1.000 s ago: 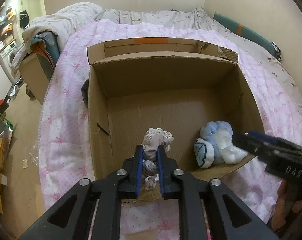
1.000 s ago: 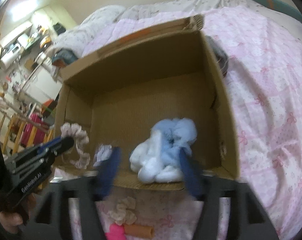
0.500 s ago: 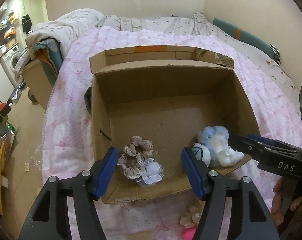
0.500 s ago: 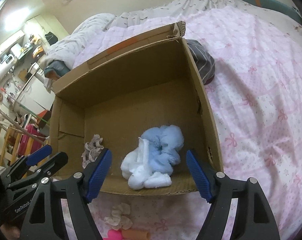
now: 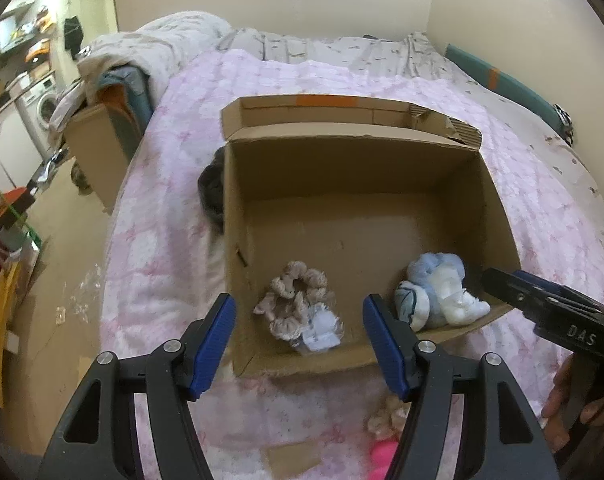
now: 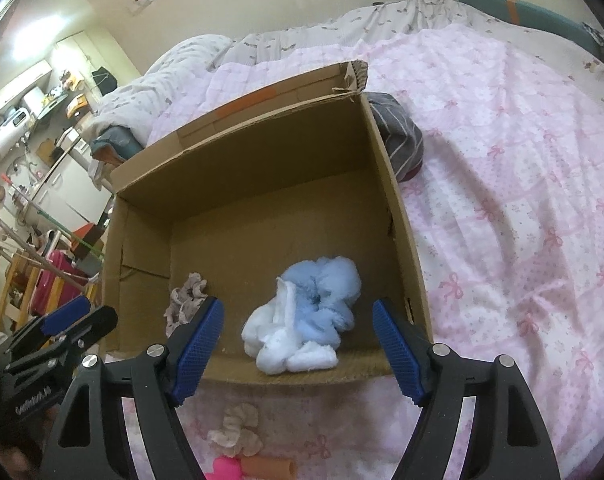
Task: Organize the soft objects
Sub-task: 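Open both tools to release the scrunchie and cloth, then lift away, then lower the left tool to the tan foam roll and grasp it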
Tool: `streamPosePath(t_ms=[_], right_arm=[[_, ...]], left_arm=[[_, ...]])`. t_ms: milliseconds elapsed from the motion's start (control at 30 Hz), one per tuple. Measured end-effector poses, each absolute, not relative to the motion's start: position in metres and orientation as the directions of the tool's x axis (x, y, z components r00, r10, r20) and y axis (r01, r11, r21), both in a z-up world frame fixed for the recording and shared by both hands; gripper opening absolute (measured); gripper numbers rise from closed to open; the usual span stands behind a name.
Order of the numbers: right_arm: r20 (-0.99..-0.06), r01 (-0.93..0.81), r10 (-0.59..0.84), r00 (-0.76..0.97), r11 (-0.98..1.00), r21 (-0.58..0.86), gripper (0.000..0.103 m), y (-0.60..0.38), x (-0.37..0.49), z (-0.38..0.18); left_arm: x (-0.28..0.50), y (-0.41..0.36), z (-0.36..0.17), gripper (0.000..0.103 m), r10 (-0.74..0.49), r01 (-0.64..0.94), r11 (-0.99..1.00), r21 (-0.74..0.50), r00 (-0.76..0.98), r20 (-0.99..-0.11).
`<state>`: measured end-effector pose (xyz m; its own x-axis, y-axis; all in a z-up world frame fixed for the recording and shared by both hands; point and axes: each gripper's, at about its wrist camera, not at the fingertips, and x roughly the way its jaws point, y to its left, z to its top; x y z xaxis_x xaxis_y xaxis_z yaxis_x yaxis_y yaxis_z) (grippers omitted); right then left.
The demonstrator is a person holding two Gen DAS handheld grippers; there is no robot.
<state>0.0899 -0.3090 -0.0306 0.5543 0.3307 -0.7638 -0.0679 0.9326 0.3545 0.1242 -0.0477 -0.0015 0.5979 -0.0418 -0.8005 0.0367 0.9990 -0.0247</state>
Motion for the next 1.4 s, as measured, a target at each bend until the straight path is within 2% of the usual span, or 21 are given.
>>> streamPosePath(t_ms=[233,500,1100,1267,1400], right_arm=[[-0.730,-0.127,0.323,0.602,0.942,0.311,0.081,-0.303,0.068,-0.013],[-0.747,-0.128,0.303,0.592,0.950,0.284,0.081,-0.299,0.037,-0.009],[-0.768,-0.096,0.316,0.558,0.943,0.318,0.081,-0.298,-0.001,-0.014],[-0.785,-0.090,0.306,0.538,0.947,0.307,0.081,-0.294,0.003,-0.021],[-0.801,-0.074,0.307,0.515,0.946,0.315,0.081,-0.293,0.007,-0.028]], left_arm=[[0.102,-0.034,0.003,0.063,-0.037,-0.002,0.999,-0.048,0.596,-0.802],[0.076,-0.028,0.006,0.063,-0.037,-0.013,0.998,-0.056,0.592,-0.805],[0.050,-0.001,-0.008,0.063,0.022,-0.150,0.986,-0.073,0.549,-0.835],[0.057,0.009,-0.034,0.063,0.011,-0.196,0.977,-0.085,0.445,-0.895],[0.066,0.013,-0.071,0.063,-0.096,-0.224,0.960,-0.169,0.304,-0.948]])
